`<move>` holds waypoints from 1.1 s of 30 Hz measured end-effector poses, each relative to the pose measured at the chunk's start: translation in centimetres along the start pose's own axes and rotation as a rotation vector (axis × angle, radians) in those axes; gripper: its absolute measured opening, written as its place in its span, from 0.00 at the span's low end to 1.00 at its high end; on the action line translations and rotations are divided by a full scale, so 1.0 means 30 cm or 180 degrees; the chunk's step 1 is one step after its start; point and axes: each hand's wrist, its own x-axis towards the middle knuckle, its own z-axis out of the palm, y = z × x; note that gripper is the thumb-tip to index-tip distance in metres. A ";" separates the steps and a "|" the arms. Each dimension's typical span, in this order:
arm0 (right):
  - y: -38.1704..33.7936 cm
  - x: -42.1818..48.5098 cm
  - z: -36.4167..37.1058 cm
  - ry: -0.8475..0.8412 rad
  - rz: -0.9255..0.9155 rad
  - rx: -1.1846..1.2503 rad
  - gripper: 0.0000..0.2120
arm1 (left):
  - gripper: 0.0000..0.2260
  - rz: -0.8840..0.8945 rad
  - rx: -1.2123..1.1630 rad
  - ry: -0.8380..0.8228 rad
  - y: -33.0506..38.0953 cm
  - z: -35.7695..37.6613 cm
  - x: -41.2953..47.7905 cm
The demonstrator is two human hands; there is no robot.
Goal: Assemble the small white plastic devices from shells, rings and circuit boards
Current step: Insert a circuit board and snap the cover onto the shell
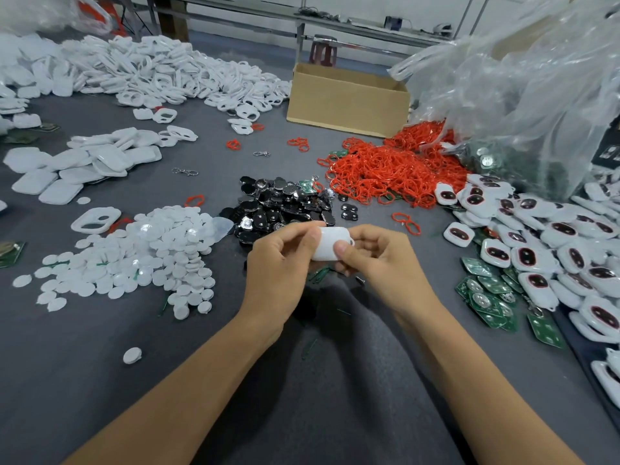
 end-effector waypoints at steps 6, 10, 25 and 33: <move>0.007 -0.002 -0.005 -0.0133 0.0254 -0.0075 0.06 | 0.08 0.0108 0.0533 -0.0462 0.000 0.004 -0.014; 0.002 -0.007 0.009 -0.0094 0.0197 -0.0109 0.07 | 0.05 0.0220 0.0797 -0.0364 0.003 0.009 -0.015; 0.010 -0.027 0.034 0.0691 -0.1525 -0.1782 0.13 | 0.13 -0.0720 -0.1345 -0.0481 0.032 0.003 0.012; 0.006 -0.020 0.031 0.0698 -0.0722 -0.0758 0.17 | 0.15 -0.0714 -0.1209 -0.0604 0.037 -0.003 0.017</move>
